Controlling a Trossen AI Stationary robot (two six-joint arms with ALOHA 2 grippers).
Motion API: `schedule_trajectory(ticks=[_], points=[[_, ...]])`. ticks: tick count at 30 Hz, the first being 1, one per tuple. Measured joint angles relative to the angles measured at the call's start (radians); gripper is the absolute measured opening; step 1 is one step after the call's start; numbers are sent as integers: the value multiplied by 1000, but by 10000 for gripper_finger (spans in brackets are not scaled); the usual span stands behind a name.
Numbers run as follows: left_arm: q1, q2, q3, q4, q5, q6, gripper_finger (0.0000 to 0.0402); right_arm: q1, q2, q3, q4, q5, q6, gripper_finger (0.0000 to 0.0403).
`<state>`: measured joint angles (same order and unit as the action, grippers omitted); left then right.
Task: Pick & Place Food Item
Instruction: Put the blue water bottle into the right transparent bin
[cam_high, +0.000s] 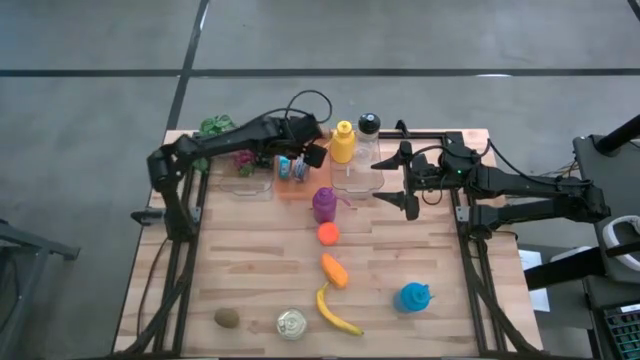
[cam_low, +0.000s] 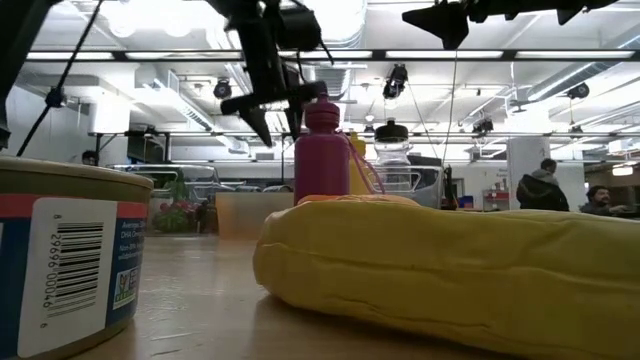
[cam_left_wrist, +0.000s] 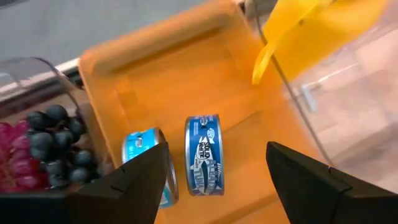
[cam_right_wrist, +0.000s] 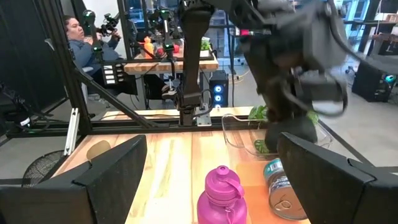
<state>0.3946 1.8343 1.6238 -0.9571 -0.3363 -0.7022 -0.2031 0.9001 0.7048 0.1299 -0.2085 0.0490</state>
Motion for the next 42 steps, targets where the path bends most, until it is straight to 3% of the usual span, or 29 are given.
schedule_trajectory(ticks=[8, 16, 33, 42], points=[[-56, -167, -1, -15, 16, 78, 262, 0, 0, 0, 0, 0, 0, 359], [-251, -286, -13, -24, -18, 79, 253, 0, 0, 0, 0, 0, 0, 359], [-754, -306, -13, 19, -274, -118, 250, 0, 0, 0, 0, 0, 0, 359], [-877, -299, -16, 83, -353, -118, 246, 0, 0, 0, 2, 0, 2, 359]])
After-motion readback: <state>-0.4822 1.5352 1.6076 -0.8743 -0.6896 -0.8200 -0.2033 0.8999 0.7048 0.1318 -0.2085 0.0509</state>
